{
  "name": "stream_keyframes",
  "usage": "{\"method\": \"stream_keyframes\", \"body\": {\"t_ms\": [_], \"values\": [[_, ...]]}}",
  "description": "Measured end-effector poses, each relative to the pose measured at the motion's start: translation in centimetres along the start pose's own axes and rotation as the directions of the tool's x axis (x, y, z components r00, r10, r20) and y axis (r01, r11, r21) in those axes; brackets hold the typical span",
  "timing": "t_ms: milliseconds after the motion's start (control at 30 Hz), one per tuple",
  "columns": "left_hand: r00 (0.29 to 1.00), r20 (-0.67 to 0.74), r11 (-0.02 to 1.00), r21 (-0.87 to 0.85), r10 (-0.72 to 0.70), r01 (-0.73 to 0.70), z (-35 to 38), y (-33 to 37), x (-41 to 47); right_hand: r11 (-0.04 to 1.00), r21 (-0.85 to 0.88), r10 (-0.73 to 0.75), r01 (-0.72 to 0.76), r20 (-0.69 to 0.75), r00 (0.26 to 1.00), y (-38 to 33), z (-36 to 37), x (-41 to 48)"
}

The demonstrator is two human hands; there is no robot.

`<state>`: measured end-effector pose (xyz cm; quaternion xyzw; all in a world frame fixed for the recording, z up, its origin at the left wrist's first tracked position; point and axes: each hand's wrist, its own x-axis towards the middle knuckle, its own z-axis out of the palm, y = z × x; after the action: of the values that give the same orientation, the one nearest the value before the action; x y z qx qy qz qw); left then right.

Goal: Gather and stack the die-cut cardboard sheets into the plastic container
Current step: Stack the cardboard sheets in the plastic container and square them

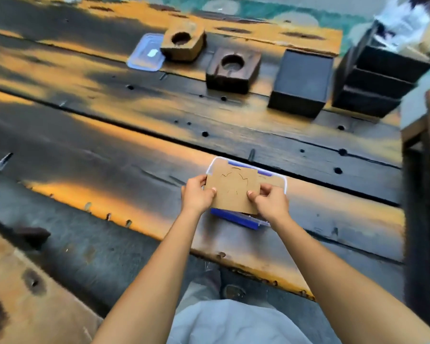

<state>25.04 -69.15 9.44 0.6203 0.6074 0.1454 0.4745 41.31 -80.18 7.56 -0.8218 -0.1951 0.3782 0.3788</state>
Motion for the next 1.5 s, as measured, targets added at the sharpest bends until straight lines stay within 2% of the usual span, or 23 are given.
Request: {"method": "stream_keyframes", "body": {"t_ms": [233,400,600,800,933,1233,1500], "values": [[0.975,0.215,0.985,0.146,0.055,-0.088,4.2,2.4,4.2,0.979,-0.068,0.175,-0.19,-0.181,0.968,1.1,-2.0,2.2],[0.923,0.384,0.991,0.115,0.015,-0.064,6.0,2.5,6.0,0.948,-0.07,0.28,-0.31,-0.279,0.919,1.8,-2.2,2.5],[0.92,0.387,0.99,0.144,-0.051,-0.006,7.5,1.1,7.0,0.913,-0.104,0.342,-0.395,-0.333,0.879,1.3,-1.8,2.8],[0.927,0.364,0.985,0.172,-0.093,0.032,8.1,0.5,7.3,0.837,-0.293,0.358,-0.463,-0.347,0.867,0.3,-1.0,3.2],[0.936,0.344,0.978,0.209,-0.071,-0.003,8.3,0.3,7.3,0.819,-0.367,0.328,-0.442,-0.332,0.884,0.2,-0.5,3.4],[0.96,0.257,0.983,0.172,-0.113,0.07,9.3,0.4,6.6,0.755,-0.592,0.157,-0.28,-0.252,0.955,0.3,-1.1,3.9],[0.961,0.234,0.986,0.112,-0.147,0.123,10.3,0.5,5.9,0.845,-0.505,0.108,-0.177,-0.164,0.981,2.7,-2.8,3.6]]}}
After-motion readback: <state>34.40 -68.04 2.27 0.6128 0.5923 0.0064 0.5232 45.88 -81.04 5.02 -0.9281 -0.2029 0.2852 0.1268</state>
